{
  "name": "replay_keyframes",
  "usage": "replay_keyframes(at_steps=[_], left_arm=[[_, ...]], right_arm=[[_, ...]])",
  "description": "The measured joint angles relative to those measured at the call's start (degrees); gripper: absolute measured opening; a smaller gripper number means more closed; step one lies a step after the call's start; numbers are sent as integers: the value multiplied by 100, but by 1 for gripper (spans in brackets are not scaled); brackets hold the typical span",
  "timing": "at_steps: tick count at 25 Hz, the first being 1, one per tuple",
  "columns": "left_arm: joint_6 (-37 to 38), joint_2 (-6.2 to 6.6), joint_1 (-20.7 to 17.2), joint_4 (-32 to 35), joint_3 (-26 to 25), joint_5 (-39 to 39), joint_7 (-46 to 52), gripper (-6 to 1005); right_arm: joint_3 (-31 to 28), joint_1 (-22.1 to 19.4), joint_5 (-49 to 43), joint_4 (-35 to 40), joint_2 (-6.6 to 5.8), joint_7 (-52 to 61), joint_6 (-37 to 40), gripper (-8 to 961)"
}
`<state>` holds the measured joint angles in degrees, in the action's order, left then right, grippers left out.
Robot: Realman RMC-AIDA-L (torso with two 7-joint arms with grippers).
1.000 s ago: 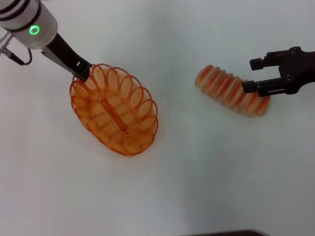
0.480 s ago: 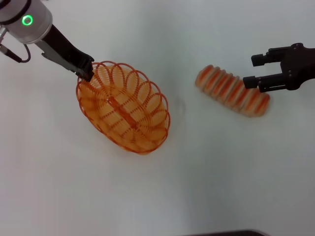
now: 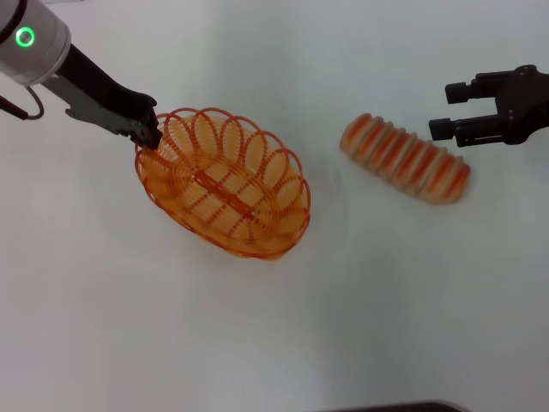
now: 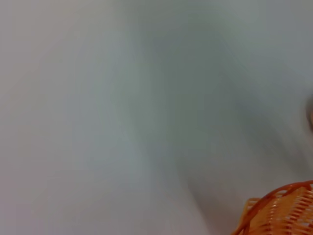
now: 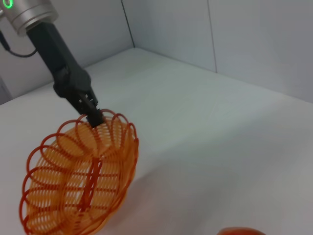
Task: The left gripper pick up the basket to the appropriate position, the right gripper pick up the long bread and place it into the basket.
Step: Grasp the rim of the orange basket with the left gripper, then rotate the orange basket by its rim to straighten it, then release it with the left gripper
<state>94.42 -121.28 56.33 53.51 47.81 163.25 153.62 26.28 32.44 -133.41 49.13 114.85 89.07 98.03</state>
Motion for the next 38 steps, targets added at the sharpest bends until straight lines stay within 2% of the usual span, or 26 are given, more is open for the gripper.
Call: replay_keyframes(at_steps=[5, 12, 17, 24, 38], left_arm=[[-22, -71, -134, 19, -140, -66, 216, 81], [-152, -266, -400, 107, -728, -280, 307, 81], [-449, -284, -683, 155, -688, -517, 484, 80], [-709, -291, -862, 287, -368, -549, 726, 80], [-931, -299, -1232, 182, -377, -1026, 951, 79]], right_arm=[[-88, 8, 1, 0, 1, 2, -35, 777], [-150, 7, 11, 0, 2, 111, -145, 777], [-193, 7, 37, 0, -2, 117, -205, 777], [-195, 11, 86, -1, -33, 119, -227, 776], [-192, 25, 88, 0, -42, 155, -312, 777]])
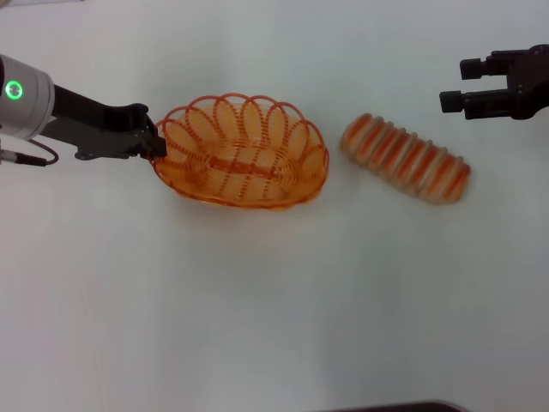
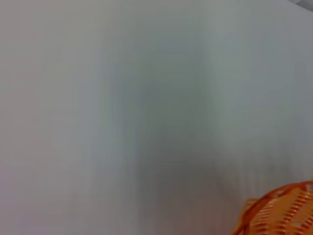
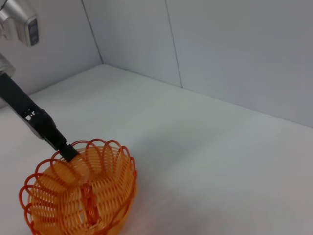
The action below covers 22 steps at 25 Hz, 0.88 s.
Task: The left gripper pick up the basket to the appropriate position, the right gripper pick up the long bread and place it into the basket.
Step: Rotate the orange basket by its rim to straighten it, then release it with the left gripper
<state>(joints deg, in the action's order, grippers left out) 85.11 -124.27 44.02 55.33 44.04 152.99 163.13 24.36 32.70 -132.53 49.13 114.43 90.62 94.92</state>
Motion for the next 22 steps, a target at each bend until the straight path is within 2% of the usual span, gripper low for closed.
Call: replay_keyframes(at_steps=[5, 22], left_arm=[[-149, -8, -192, -33, 2, -215, 25, 79], [-345, -6, -329, -60, -2, -420, 25, 80]], right_arm=[[30, 0, 0, 0, 0, -6, -31, 777], [27, 25, -1, 0, 7, 0, -48, 776]])
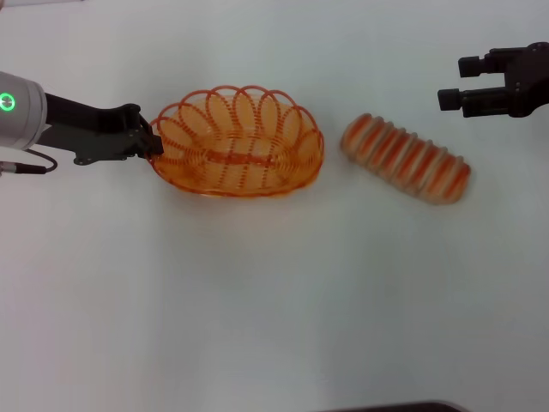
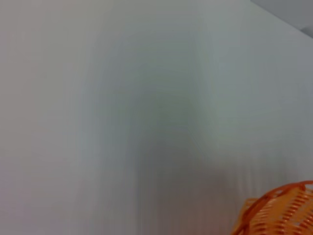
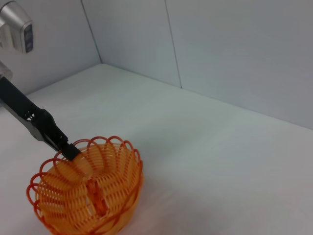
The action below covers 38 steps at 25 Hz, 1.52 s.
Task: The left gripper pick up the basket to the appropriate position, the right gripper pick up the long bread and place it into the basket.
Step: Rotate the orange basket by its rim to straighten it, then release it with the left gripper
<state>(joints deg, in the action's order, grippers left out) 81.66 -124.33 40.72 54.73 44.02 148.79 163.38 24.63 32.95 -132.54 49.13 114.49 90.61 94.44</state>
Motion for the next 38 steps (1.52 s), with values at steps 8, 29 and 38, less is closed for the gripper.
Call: replay_keyframes(at_steps=[8, 29, 38], left_arm=[[-235, -4, -163, 1, -15, -140, 77, 80], [-527, 0, -241, -7, 16, -167, 141, 85], [-631, -4, -273, -7, 19, -167, 141, 104]], right_arm=[[-4, 15, 0, 0, 3, -6, -14, 777], [31, 63, 0, 0, 2, -5, -95, 776], [33, 73, 0, 0, 10, -2, -92, 777]])
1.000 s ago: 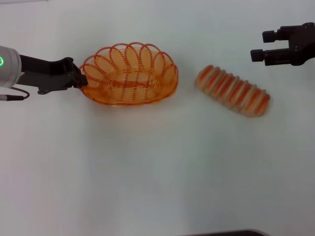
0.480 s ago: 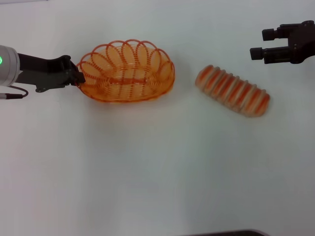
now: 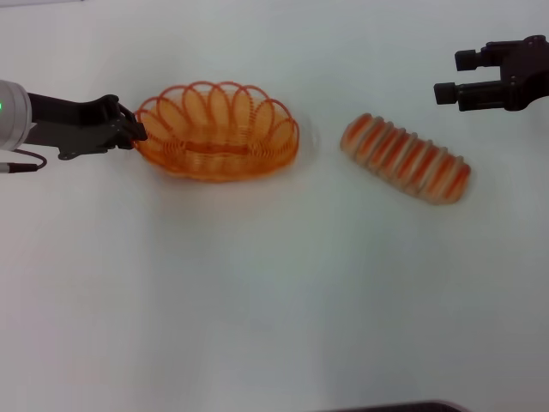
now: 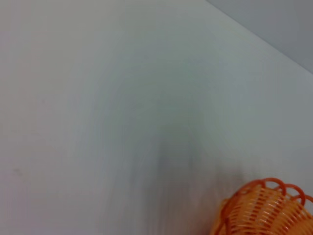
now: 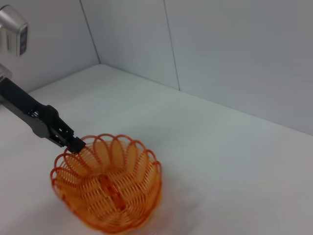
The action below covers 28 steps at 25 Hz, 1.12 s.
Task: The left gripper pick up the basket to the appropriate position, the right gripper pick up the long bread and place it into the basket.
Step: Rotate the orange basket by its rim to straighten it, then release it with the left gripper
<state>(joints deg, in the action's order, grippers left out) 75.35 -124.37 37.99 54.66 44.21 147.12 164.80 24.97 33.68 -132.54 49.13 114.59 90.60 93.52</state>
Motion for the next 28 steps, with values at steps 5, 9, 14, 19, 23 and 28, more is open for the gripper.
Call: replay_keyframes(at_steps=[5, 9, 14, 19, 23, 28], left_arm=[[-38, 0, -15, -50, -17, 0, 0, 204], [-50, 13, -37, -59, -29, -66, 0, 245], [-50, 32, -41, -61, -23, -140, -26, 337], [-29, 47, -27, -38, -7, -151, -48, 473], [4, 67, 6, -45, -1, -147, -128, 585], [18, 131, -18, -5, -51, -284, -402, 647]], right_arm=[[0, 3, 0, 0, 2, 1, 0, 777], [0, 5, 0, 0, 2, 2, 0, 776], [-1, 15, 0, 0, 2, 2, -10, 776], [-1, 16, 0, 0, 2, 2, -16, 777], [1, 16, 0, 0, 2, 0, -23, 777], [8, 8, 0, 0, 2, -8, -59, 777]])
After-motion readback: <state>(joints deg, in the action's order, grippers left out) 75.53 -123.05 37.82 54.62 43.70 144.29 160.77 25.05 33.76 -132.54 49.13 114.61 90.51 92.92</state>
